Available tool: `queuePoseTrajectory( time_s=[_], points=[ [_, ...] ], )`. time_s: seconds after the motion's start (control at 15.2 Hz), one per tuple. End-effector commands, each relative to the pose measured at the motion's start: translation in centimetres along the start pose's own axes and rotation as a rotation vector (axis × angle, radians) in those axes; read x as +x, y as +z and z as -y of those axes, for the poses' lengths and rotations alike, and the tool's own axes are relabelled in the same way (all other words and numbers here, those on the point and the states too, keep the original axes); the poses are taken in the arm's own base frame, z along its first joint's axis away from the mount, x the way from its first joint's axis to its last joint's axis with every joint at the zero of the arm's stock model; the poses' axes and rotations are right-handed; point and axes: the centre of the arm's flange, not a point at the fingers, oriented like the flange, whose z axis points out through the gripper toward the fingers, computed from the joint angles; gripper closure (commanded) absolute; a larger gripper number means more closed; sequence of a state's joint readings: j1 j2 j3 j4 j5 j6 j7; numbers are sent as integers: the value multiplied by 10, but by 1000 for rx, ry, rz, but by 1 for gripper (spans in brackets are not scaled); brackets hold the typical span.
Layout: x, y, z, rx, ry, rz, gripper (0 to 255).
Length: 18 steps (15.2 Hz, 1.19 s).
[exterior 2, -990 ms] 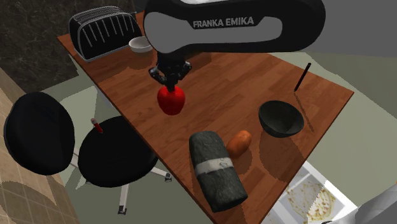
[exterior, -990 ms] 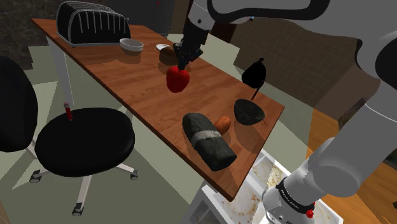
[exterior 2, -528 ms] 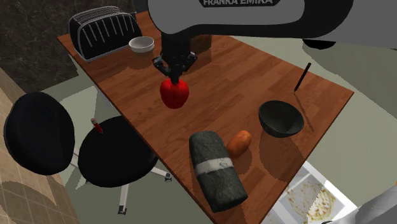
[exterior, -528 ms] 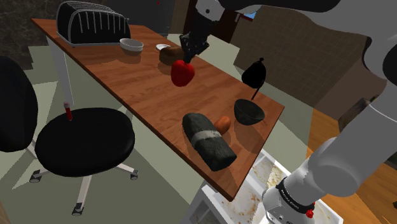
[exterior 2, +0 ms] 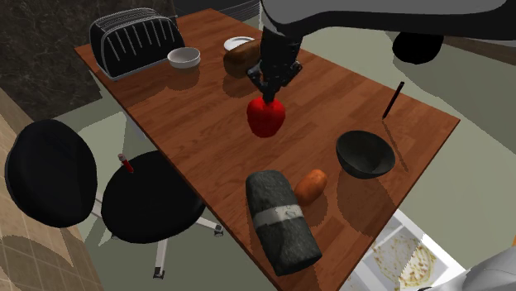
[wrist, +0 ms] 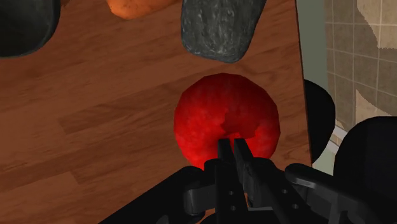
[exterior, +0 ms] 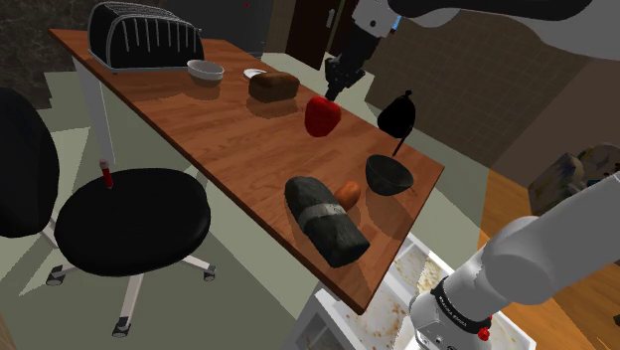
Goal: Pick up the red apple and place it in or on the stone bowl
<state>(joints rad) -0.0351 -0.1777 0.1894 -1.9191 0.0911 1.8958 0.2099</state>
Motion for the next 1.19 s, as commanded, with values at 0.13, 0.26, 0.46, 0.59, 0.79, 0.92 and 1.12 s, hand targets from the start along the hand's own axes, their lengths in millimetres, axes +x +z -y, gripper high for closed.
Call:
queuePoseTrajectory(
  time_s=[0.13, 0.26, 0.46, 0.59, 0.79, 0.92, 1.12],
  points=[
    [-20, -15, -47, 1, -1, 0, 255],
    [-31, -23, -70, 1, -1, 0, 255],
    [-47, -34, -104, 1, -1, 0, 255],
    [-57, -42, -127, 1, -1, 0, 255],
    [-73, -53, -162, 1, -1, 0, 255],
    [-83, -61, -185, 1, -1, 0, 255],
    [-99, -72, -219, 1, -1, 0, 255]
  ],
)
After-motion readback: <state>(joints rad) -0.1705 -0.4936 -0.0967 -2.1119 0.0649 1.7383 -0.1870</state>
